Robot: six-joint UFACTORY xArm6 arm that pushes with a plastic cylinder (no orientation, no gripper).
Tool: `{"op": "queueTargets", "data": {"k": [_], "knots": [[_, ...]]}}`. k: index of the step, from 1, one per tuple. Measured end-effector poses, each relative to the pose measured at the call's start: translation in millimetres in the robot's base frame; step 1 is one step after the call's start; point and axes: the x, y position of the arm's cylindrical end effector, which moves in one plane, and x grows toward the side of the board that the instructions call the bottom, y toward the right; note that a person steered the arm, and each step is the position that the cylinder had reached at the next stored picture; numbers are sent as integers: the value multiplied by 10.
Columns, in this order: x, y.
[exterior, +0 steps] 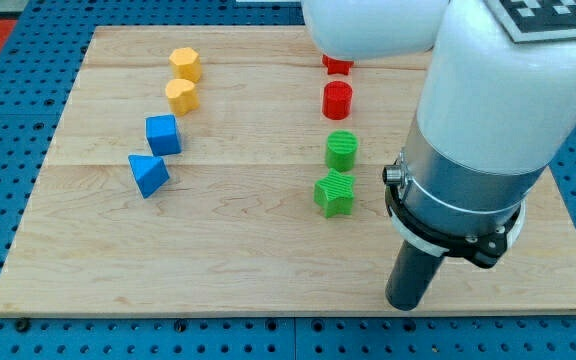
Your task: Push blue triangle towards green star
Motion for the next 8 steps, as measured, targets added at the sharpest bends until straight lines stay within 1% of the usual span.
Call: {"op": "queueTargets", "data": {"k": [1, 2, 3, 5, 6, 7, 8], "knots": [[0, 0], [-13, -246], [-204, -632], [-692, -942], [-546, -1303], [-302, -2075], [-254, -2921]]}}
